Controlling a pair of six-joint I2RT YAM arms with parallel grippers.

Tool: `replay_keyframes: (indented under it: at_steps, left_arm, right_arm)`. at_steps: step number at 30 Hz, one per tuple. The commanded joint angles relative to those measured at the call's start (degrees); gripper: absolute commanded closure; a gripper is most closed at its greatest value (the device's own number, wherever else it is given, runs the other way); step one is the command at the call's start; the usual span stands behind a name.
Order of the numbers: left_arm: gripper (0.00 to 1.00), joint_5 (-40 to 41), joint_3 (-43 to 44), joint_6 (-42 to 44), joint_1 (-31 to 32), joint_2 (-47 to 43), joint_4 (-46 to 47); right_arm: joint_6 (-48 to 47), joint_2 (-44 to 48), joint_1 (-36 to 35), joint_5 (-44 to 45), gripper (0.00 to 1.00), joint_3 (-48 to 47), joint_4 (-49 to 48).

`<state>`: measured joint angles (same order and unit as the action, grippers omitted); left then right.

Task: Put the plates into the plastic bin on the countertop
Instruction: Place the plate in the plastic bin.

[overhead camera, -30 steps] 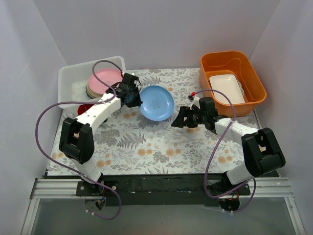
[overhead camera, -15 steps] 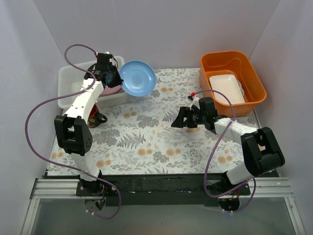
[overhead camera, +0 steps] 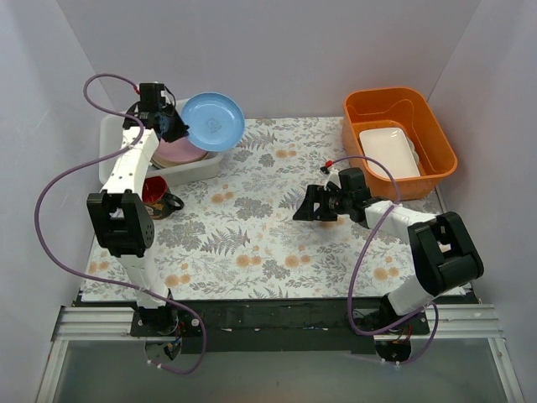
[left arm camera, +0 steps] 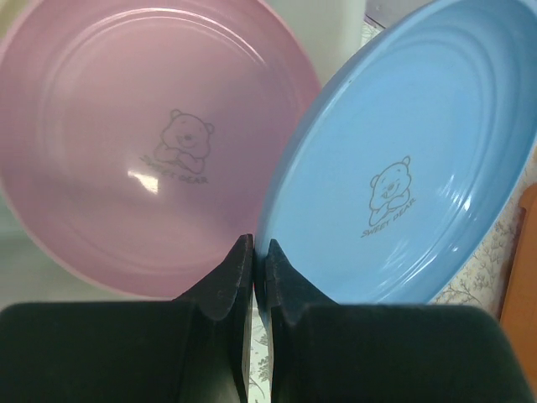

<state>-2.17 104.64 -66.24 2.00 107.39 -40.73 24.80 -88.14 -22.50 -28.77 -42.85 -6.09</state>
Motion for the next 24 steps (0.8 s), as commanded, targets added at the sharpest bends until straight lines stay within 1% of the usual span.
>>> replay_keyframes:
  at_steps: [1, 8, 11, 22, 23, 24]
  left_arm:
    - [1.0, -1.2, 1.6, -0.6, -4.1, -0.3, 1.0]
    - [1.0, -2.6, -0.7, -1.3, -9.4, -0.3, 2.7]
    - [1.0, -2.8, -1.5, -1.1, -10.5, 0.1, 2.8]
    - [1.0, -3.6, -6.1, -1.6, -11.6, 0.4, 4.6]
    - [0.99, -3.5, -6.5, -1.7, -11.6, 0.2, 4.7]
    - [0.94, -3.6, -6.6, -1.6, -11.5, 0.1, 4.8]
  right_arm:
    - [-0.7, -1.4, 0.3, -1.5, 0.13, -2.5, -1.2]
    - [-0.7, -1.6, 0.3, -1.3, 0.12, -2.7, -1.3]
    - [-0.7, -1.9, 0.3, -1.4, 0.12, -2.7, -1.4]
    - [-0.6, -1.5, 0.3, -1.3, 0.12, -2.5, -1.3]
    - [-0.6, -1.5, 0.3, -1.3, 0.12, -2.5, -1.3]
    - [-0.6, -1.4, 0.4, -1.4, 0.12, -2.5, -1.3]
